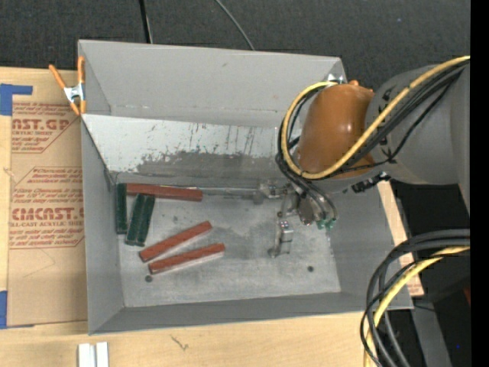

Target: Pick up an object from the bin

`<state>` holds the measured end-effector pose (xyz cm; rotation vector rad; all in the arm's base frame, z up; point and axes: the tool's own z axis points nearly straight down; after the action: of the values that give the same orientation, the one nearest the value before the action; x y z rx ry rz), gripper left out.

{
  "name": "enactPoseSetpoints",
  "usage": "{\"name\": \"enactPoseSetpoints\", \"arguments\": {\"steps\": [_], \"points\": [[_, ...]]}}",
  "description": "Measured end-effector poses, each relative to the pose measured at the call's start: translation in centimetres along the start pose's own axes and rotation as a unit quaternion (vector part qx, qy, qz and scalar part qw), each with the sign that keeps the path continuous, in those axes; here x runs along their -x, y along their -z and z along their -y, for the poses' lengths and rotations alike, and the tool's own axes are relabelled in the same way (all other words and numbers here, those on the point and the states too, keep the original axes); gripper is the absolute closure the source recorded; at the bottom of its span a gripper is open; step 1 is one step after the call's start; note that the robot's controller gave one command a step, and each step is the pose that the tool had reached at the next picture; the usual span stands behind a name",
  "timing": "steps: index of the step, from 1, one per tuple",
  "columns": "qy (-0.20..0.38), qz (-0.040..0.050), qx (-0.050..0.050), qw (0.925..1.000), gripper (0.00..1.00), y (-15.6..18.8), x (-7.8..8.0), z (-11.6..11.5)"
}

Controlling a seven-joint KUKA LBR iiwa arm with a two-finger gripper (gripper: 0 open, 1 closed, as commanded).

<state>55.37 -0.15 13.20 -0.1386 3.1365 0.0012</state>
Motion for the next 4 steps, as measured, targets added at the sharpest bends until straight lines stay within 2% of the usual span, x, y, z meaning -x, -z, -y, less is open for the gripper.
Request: {"name": "enactPoseSetpoints", "arguments": {"steps": [1, 2, 3, 4], "points": [[0.050, -0.0001, 0.000, 0.9988, 0.00, -2.3, -1.4, -5.9], [0.056, 0.0004, 0.002, 0.9984, 0.00, -4.6, -0.2, -7.1], [0.049, -0.0008, 0.000, 0.9988, 1.00, -6.2, -0.9, -13.1], [0.049, -0.0008, 0.000, 0.9988, 1.00, -6.2, -0.9, -13.1]]}}
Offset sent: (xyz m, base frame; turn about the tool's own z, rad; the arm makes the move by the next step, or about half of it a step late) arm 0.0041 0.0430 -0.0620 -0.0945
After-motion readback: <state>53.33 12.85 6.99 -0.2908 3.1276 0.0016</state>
